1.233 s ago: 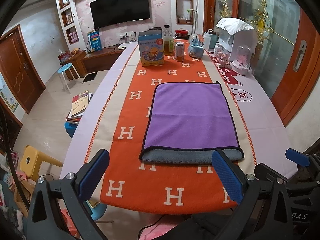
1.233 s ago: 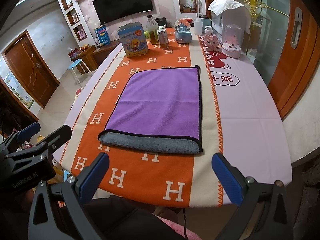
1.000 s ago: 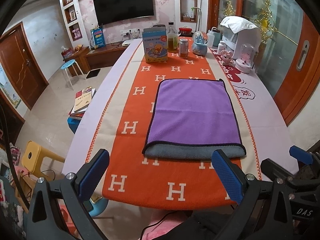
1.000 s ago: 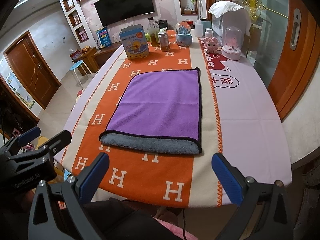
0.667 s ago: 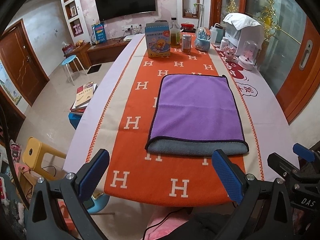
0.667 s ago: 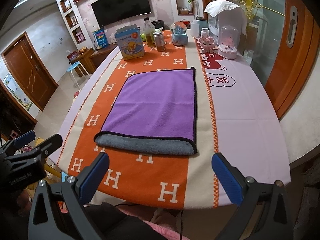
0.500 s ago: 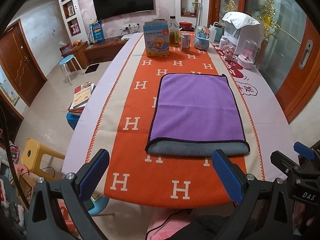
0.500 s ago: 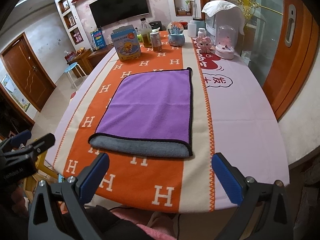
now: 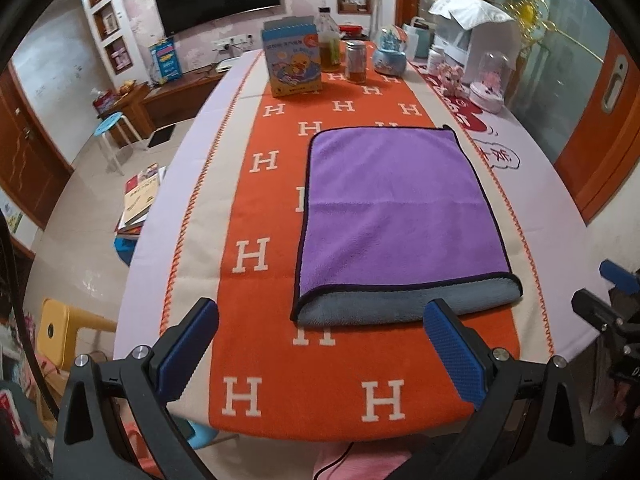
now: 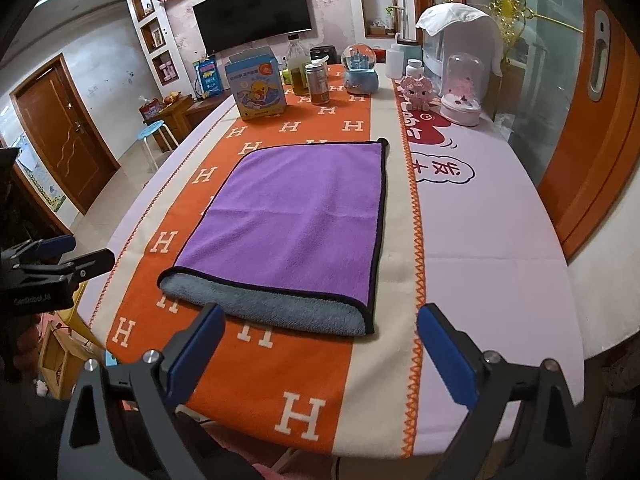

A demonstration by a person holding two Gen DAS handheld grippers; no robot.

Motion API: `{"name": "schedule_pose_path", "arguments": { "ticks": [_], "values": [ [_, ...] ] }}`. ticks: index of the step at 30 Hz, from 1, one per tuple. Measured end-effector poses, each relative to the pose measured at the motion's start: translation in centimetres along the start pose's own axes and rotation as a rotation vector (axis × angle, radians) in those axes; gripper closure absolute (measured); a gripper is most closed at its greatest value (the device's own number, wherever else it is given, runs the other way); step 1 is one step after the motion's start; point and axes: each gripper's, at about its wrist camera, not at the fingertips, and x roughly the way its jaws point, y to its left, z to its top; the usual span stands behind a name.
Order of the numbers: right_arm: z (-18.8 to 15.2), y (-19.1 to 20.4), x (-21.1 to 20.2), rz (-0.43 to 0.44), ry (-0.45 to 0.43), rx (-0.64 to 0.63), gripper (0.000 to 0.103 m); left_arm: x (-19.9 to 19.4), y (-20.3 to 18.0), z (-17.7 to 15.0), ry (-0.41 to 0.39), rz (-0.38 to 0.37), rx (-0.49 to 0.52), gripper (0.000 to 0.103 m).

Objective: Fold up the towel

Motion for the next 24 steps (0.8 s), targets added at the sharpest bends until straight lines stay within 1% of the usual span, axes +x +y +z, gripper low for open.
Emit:
{"name": "schedule_pose_path", "arguments": {
  "ticks": [6,11,13,16,21,24],
  "values": [
    [-0.4,-0.2,2.1,-0.008,0.013,-0.05,0.007,3.3,0.8,0.4,0.042,-0.044,0.028,0.001],
    [-0.9,-0.5,4.3,-0.013,0.033,-0.095,0.011,5.8,1.3,0.8,0.053,-0.057,0.058,0.001],
    [-1.1,-0.5,5.1,-0.011,0.043,-0.107,0.012,6.9,1.6,1.0,0.074,-0.072,0.053,0.001],
    [-1.4,-0.7,6.3,-0.006,0.063,-0.111,0.014,8.6,2.0,1.2,0.111,-0.07,0.042,0.001],
    [-1.9,-1.4,8.3,-0.007,0.106,-0.1,0.018,10.9,2.5,1.3,0.146,-0.075,0.048,0.001],
    [-2.2,-1.9,9.3,-0.003,0.129,-0.085,0.023,12.2,2.5,1.3,0.168,-0.082,0.06,0.001]
  ]
}}
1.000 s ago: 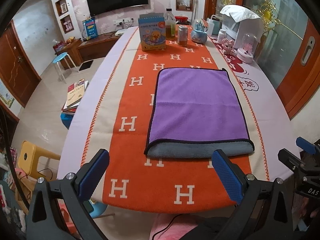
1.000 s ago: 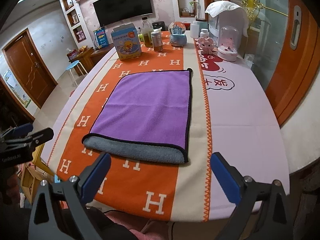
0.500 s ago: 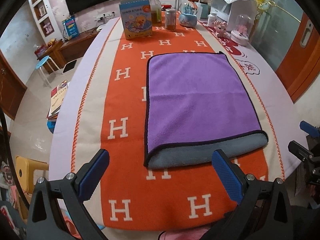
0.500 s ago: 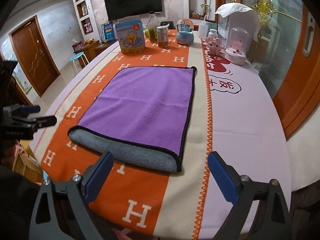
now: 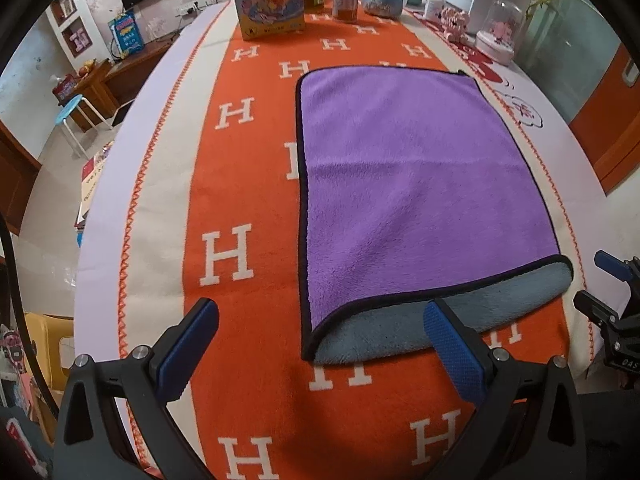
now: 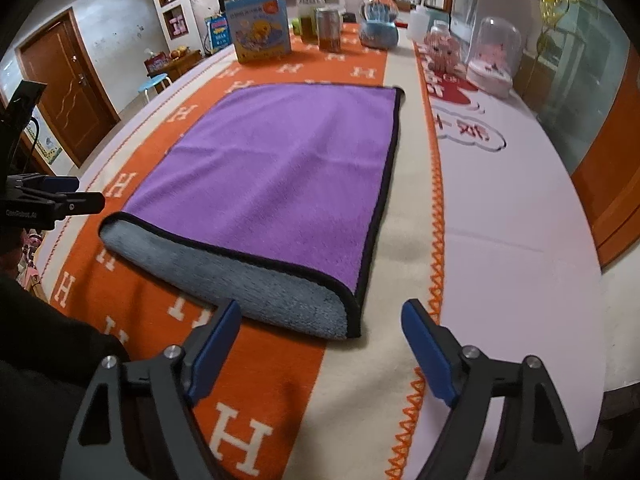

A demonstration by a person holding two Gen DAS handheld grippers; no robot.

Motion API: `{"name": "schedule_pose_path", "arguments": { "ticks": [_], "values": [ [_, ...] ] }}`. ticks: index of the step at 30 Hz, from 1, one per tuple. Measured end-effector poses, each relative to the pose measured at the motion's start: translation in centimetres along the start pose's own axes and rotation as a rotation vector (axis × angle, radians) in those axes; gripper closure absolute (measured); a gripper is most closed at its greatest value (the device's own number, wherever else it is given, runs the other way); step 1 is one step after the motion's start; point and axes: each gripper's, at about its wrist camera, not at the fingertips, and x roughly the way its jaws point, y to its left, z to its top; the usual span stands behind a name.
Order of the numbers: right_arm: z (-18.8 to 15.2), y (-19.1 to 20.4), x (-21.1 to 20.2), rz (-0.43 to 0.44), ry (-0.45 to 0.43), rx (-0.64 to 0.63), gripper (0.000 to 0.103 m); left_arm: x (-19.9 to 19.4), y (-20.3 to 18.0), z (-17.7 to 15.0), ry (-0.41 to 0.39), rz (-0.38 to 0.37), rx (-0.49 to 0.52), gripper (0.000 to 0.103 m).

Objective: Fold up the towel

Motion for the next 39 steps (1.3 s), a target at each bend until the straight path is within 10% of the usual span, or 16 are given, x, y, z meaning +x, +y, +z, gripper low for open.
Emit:
{"name": "schedule_pose_path", "arguments": {
  "ticks": [21,39],
  "values": [
    [0.1,-0.5,2.2,0.041,0.047,0.004,0.06,4.3,-0.7,-0.3,0.121,-0.008,0.013,0.01],
    [-0.5,-1.0,2.0,0.016,0.058,0.019,0.091,3.4,-1.8,-1.2,0.11,-0.013,0.029,0.079]
  ]
}}
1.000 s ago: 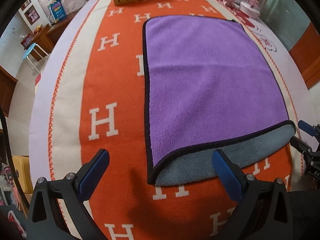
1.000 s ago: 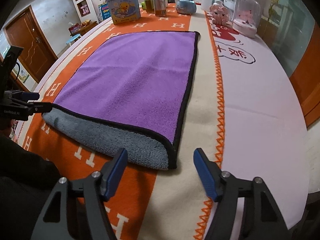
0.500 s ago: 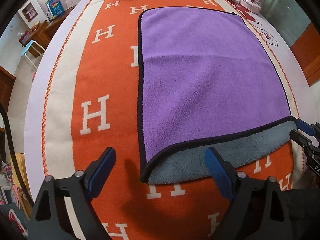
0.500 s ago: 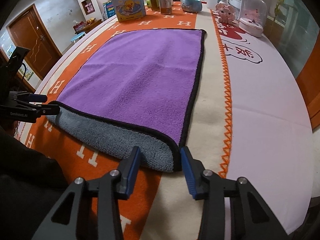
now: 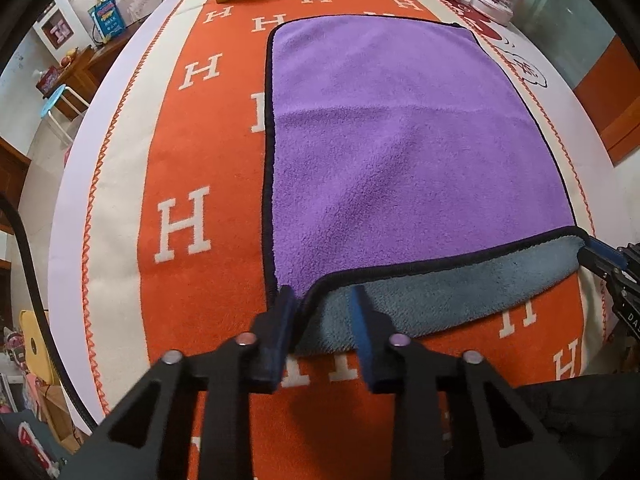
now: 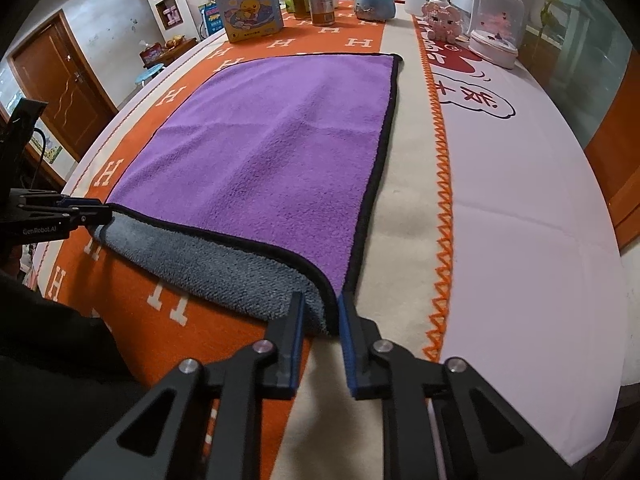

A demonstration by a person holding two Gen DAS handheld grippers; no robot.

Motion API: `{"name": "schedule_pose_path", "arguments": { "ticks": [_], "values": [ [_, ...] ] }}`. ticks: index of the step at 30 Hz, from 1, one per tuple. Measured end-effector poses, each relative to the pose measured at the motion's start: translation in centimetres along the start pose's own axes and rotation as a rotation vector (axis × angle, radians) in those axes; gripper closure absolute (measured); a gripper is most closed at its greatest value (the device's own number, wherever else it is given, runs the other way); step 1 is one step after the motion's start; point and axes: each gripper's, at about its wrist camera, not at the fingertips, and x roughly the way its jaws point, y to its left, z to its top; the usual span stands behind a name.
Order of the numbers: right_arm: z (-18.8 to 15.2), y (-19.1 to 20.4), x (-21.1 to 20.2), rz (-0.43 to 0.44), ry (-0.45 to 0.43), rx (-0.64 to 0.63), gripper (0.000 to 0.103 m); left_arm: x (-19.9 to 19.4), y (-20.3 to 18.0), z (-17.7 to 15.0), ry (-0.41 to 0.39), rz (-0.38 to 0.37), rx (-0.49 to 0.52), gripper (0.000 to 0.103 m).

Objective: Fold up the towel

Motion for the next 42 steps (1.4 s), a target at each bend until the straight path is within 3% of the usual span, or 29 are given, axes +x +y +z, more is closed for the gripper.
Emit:
{"name": "schedule_pose_path", "arguments": {
  "ticks": [5,21,30,42],
  "values": [
    [0.1,-0.2,-0.1,0.001,-0.003,0.007,0.097,-0.3,0.3,-0.2,-0.003,-0.004,-0.011,0.094],
    [1.8,-0.3,-1.8,0.023,-0.055,-0.008,0.098,-2.8,0.8,0.8,-0.049,0.009,-0.015,0.099],
    [5.3,-0.6,-4.4,0.001,-0.139,-0.032,0.098,-6.7,0.9,3.9,-0.131,0.012,0.012,0.099],
    [12.0,-1.2,-6.8,-0.042,-0.267,-0.088,0.098,-11.1,1.8,10.6,-0.28,0.032,0.058,0.098]
  ]
}}
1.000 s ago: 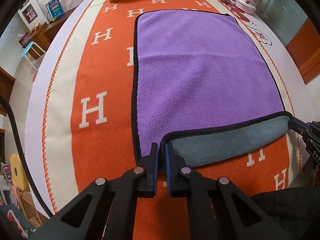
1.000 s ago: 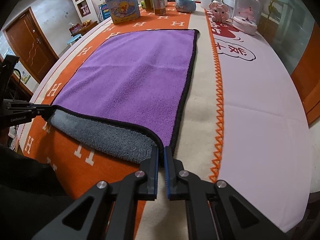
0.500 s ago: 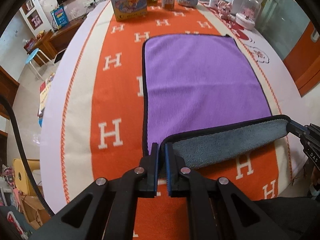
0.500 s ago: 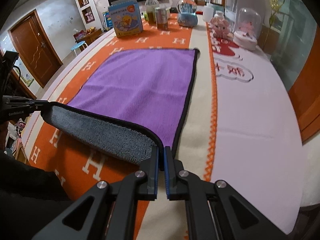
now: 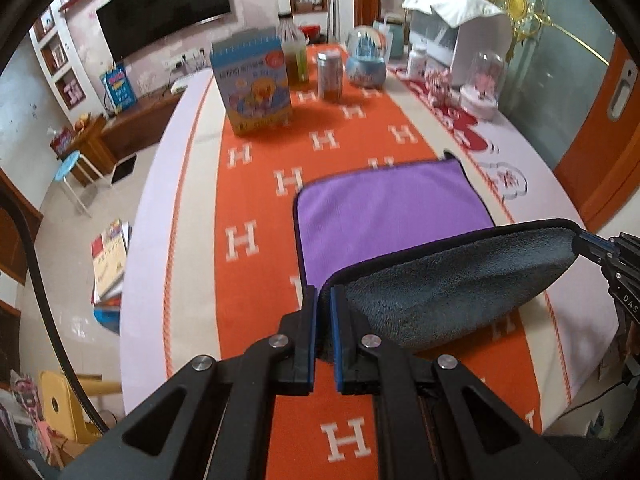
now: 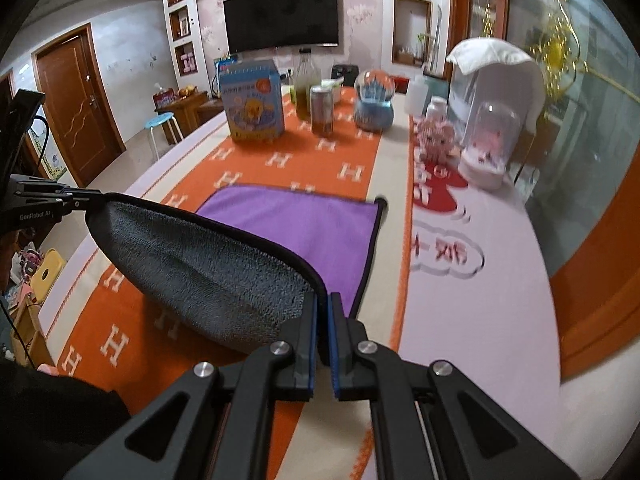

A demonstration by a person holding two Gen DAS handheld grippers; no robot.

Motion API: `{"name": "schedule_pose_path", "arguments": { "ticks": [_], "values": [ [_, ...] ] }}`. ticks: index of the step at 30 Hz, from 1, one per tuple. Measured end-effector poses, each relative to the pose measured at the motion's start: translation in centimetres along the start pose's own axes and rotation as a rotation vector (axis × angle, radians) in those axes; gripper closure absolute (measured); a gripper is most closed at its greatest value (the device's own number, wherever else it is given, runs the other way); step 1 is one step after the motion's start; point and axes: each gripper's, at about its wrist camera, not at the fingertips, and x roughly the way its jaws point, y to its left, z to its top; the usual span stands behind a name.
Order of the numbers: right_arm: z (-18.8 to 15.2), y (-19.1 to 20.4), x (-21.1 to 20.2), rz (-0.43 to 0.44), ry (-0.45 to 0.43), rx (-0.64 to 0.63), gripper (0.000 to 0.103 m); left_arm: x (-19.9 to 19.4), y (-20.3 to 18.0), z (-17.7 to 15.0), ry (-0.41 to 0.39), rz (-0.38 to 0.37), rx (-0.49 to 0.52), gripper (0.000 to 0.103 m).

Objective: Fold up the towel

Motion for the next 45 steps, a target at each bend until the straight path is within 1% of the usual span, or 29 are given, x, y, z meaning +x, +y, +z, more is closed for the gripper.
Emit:
{"name": "schedule_pose_path", "arguments": {
  "ticks": [5,10,15,17,22,26,30,34,36,37,38,39,40,41,43,45],
  "values": [
    [2.7,-0.6,0.7,-0.031,-0.055,-0.01,0.098,0.3,0.6,3.3,-0.062,0.023,0.007,0.098],
    [5.1,-1.2,2.4,-0.058,-0.096,-0.018,0.098,2.0,1.2,5.8,-0.103,0.044,-0.002,0.098],
    [6.8,-1.7,5.3,-0.106,-0.11,-0.023,0.098,5.2,1.3,8.0,-0.103,0.059,0.0,0.098],
    [7.1,-1.9,6.8,-0.126,-0.107,-0.024,0.098,6.4,1.4,8.7,-0.104,0.05,-0.006,0.098],
    [7.3,-1.8,10.3,-0.175,-0.094,-0.039,0.098,10.4,1.9,9.6,-0.06,0.048,-0.044,0.098],
    [6.9,-1.6,13.2,-0.205,-0.076,-0.057,0.098,13.3,2.6,9.4,-0.022,0.032,-0.078,0.098],
    [6.4,-1.7,15.2,-0.224,-0.063,-0.046,0.098,15.9,3.3,9.1,0.003,0.015,-0.118,0.097],
    [6.0,-1.8,16.7,-0.224,-0.043,-0.033,0.097,17.8,3.5,8.7,0.043,-0.004,-0.134,0.097],
    [5.9,-1.7,17.3,-0.223,-0.033,-0.032,0.097,18.5,3.7,8.5,0.058,-0.007,-0.145,0.095],
    [5.9,-1.8,17.4,-0.223,-0.027,-0.033,0.095,18.8,3.8,8.5,0.065,-0.008,-0.152,0.091],
    [5.9,-1.8,17.5,-0.224,-0.022,-0.033,0.094,19.0,3.9,8.5,0.073,-0.01,-0.16,0.084],
    [5.8,-1.8,17.5,-0.225,-0.019,-0.033,0.093,19.2,4.0,8.5,0.079,-0.009,-0.169,0.08],
    [5.8,-1.9,17.5,-0.225,-0.016,-0.032,0.09,19.3,4.0,8.4,0.084,-0.007,-0.177,0.074],
    [5.8,-2.0,17.4,-0.22,-0.011,-0.028,0.085,19.4,4.1,8.4,0.087,-0.01,-0.182,0.071],
    [5.7,-2.1,17.2,-0.206,-0.007,-0.019,0.077,19.2,4.2,8.4,0.086,-0.024,-0.193,0.069],
    [5.8,-2.1,16.9,-0.197,-0.012,-0.008,0.074,18.7,4.3,8.4,0.079,-0.024,-0.201,0.064]
  ]
}}
